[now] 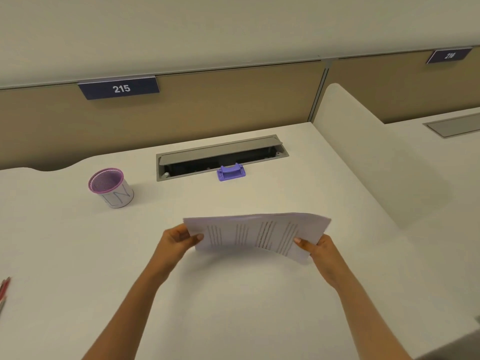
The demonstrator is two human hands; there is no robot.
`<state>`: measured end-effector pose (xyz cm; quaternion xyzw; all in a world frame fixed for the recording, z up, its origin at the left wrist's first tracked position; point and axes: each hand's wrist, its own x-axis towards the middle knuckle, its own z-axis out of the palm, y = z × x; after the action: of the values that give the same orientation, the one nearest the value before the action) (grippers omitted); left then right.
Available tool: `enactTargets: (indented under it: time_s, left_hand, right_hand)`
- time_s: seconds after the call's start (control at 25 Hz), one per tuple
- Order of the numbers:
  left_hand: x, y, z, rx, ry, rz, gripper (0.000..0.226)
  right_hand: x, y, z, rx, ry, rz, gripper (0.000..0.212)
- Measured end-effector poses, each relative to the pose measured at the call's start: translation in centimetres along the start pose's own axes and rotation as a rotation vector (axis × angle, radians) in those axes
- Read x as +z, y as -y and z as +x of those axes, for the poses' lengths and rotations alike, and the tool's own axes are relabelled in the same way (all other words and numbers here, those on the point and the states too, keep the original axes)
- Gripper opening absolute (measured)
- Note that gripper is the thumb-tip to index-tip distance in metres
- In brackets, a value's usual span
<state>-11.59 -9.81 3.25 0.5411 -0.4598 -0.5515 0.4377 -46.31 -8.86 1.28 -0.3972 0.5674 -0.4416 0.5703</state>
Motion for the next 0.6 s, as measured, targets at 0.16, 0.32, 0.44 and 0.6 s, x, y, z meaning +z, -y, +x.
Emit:
enactTargets:
  time_s: [0.16, 0.32, 0.44, 0.6]
  left_hand:
    - [1.0, 1.4, -0.1, -0.04, 0.003, 0.015, 0.021]
    - [0.6, -0.7, 1.1, -0.045, -0.026, -0.062, 0.019]
    - [1.0, -1.3, 1.4, -0.151, -0.143, -0.204, 0.016]
    - [5.2, -0.2, 0.3, -0.248, -0.216, -0.408, 0.016]
  right_hand:
    - [0.3, -1.7, 0.1, 0.012, -0.03, 0.011, 0.032]
    - [-1.1, 1.8, 1.2, -0.043, 0.013, 0.031, 0.032]
    - [-1.9, 4.0, 1.4, -0.057, -0.057, 0.192, 0.043]
    - [3.6, 3.8, -0.1, 0.021, 0.063, 0.421, 0.04]
